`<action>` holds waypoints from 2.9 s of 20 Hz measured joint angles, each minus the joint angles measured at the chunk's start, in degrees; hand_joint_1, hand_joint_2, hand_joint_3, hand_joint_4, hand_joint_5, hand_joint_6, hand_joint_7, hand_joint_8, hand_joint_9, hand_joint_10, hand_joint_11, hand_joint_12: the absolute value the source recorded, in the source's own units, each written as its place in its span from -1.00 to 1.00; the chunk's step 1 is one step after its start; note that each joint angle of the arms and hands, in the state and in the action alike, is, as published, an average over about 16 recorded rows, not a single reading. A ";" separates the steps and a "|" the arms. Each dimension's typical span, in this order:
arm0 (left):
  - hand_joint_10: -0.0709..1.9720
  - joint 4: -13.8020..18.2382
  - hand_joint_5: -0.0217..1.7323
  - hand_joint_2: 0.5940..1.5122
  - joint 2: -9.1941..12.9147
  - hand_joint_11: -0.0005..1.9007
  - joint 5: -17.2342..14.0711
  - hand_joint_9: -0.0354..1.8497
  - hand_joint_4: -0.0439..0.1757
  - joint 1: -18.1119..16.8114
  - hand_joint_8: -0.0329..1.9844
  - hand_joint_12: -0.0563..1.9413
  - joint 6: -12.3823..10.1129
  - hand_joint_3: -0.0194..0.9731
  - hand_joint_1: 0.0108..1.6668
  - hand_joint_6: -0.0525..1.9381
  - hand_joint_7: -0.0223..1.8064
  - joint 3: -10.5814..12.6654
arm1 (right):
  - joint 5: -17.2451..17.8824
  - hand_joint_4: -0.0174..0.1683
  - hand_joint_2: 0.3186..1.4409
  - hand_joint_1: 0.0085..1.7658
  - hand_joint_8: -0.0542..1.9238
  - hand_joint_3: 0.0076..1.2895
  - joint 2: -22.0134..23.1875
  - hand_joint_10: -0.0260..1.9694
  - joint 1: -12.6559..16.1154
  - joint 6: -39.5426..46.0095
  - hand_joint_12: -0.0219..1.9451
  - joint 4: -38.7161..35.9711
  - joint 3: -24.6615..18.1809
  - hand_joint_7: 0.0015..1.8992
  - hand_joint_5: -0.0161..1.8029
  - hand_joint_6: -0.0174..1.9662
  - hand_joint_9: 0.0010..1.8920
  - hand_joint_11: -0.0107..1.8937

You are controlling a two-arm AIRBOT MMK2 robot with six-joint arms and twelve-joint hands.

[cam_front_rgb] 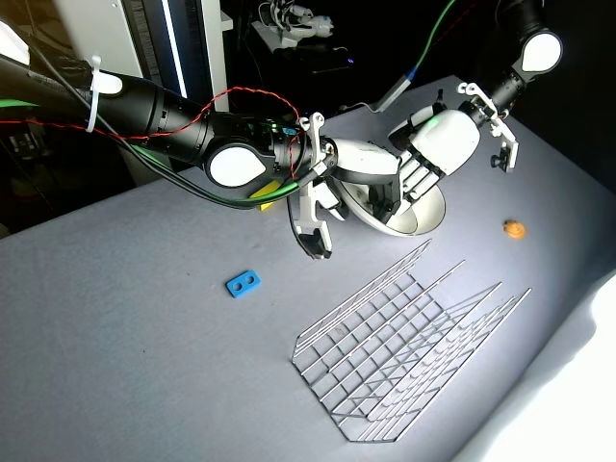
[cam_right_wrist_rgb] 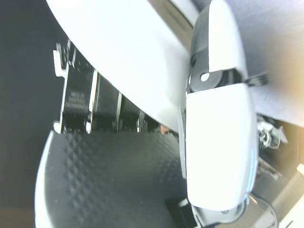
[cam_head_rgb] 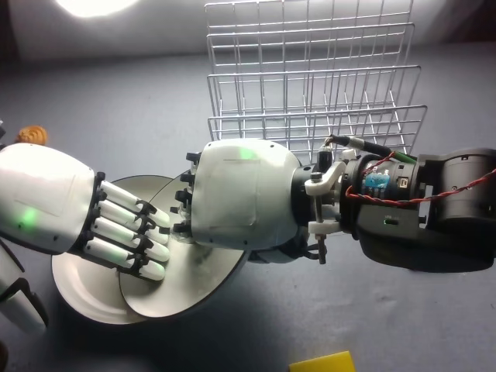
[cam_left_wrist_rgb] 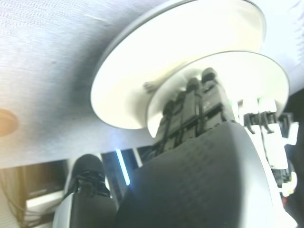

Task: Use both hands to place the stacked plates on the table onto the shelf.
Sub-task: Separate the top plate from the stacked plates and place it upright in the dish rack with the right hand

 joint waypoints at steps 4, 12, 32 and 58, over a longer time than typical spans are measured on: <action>-0.93 -0.10 -0.97 0.24 1.30 -0.98 -0.28 -0.94 -0.60 -2.59 -0.98 -0.95 -1.71 -0.93 -1.00 -0.94 -0.97 0.11 | 0.48 -0.94 0.09 0.34 -0.34 -0.99 0.83 -0.66 0.14 -0.58 0.00 -0.01 -0.83 0.03 -0.10 -0.31 0.27 0.06; -0.93 -0.12 -0.96 0.25 6.35 -0.98 -1.96 -0.94 -0.61 -11.29 -0.97 -0.95 -7.54 -0.93 -1.00 -0.93 -0.96 0.34 | -0.52 -0.86 0.12 0.32 -0.32 -0.99 3.24 -0.90 2.39 -1.62 0.03 0.35 -3.70 0.12 -0.07 -0.04 0.41 0.04; -0.93 5.02 -0.94 0.31 13.58 -0.98 -2.39 -0.94 -0.60 -23.92 -0.98 -0.95 -16.42 -0.93 -0.99 -0.93 -0.95 1.65 | -7.69 -0.85 0.19 0.35 -0.13 -0.99 22.35 -0.95 17.89 10.44 0.09 6.07 -19.85 0.23 -0.03 0.09 0.50 0.07; -0.93 4.73 -0.94 0.31 13.58 -0.97 0.04 -0.94 -0.60 -23.85 -0.95 -0.93 -16.92 -0.93 -0.99 -0.93 -0.94 2.39 | -7.49 -0.90 0.26 0.35 -0.42 -0.99 25.57 -0.96 29.21 110.42 0.02 -44.04 3.46 0.23 -0.04 0.12 0.47 0.04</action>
